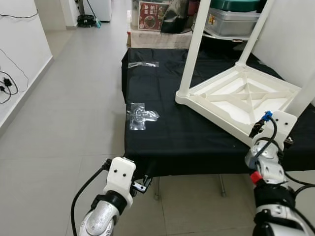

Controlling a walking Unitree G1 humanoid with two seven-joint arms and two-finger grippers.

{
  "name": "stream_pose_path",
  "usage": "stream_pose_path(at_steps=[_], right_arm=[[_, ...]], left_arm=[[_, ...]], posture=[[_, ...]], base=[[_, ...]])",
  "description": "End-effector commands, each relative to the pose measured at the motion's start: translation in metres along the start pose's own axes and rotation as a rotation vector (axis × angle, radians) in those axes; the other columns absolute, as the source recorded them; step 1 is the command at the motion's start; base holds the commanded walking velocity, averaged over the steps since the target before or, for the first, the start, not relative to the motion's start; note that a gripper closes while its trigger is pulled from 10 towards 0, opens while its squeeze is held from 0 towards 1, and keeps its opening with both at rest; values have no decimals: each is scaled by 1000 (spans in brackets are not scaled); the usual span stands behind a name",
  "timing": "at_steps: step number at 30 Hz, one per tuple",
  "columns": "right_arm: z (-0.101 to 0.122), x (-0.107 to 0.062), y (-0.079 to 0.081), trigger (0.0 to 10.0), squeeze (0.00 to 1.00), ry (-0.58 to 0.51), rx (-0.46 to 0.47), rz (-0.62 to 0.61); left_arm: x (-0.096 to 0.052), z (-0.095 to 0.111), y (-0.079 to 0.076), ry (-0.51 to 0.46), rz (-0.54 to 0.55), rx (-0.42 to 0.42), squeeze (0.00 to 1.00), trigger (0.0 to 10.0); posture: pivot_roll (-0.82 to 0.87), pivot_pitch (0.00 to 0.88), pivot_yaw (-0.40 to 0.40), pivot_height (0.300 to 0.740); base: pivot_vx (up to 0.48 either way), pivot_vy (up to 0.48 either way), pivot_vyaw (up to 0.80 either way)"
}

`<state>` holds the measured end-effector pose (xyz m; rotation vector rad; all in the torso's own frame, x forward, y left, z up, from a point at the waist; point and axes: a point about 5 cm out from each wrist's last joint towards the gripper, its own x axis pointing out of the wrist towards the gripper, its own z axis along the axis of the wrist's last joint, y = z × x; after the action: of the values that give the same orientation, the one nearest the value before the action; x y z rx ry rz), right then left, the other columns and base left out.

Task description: Building children table

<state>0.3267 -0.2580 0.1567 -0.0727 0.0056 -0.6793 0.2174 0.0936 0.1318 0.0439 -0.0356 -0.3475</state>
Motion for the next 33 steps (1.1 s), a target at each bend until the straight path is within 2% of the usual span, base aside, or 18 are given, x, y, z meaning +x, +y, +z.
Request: stream_pose_path(at_steps=[1,3,4,5,6,8,9,10,11,13,16,20,27,33], right_arm=[[2,-25,20,10000,0,-72,-66,158],[2,-25,20,10000,0,-72,-66,158],[1,-34,24,10000,0,-109,-88,215],[1,-34,24,10000,0,-109,-88,215],[1,-45,30,10000,0,-147,-89,292],[5,-65,48,10000,0,-213,-29,492],[5,-65,48,10000,0,-213,-29,492],[8,-75,60,10000,0,-231,7,608],[8,-75,60,10000,0,-231,7,608],[10,-83,76,10000,0,-210,35,749],[8,-83,84,10000,0,-185,14,803],[8,-79,86,10000,0,-167,9,821],[13,-69,88,10000,0,-183,4,830],[17,-68,96,10000,0,-186,1,909]], left_arm=[[0,-2,-2,17,-10,-4,0,10000],[0,-2,-2,17,-10,-4,0,10000],[0,-2,-1,16,-9,-6,0,10000],[0,-2,-1,16,-9,-6,0,10000],[0,-2,-1,15,-5,-9,0,10000],[0,-1,2,16,19,-27,0,10000],[0,-1,2,16,19,-27,0,10000],[0,-1,4,16,33,-35,0,10000],[0,-1,4,16,33,-35,0,10000],[0,-2,5,21,45,-42,0,10000],[1,-2,5,26,47,-46,0,10000],[1,-3,7,28,56,-48,0,10000],[1,-4,9,38,78,-63,0,10000],[1,-4,12,42,99,-82,0,10000]], posture=[[51,68,-89,740],[51,68,-89,740],[51,70,-90,740],[51,70,-90,740],[54,72,-89,740],[53,76,-89,740],[53,76,-89,740],[51,77,-88,740],[51,77,-88,740],[52,79,-87,740],[55,78,-92,740],[58,82,-93,740],[57,86,-96,740],[59,91,-98,740]], base=[[0,0,0],[0,0,0],[0,0,0],[0,0,0],[0,0,0],[0,0,0],[0,0,0],[0,0,0],[0,0,0],[0,0,0],[87,0,0],[299,-220,0],[340,-330,0],[176,-161,0]])
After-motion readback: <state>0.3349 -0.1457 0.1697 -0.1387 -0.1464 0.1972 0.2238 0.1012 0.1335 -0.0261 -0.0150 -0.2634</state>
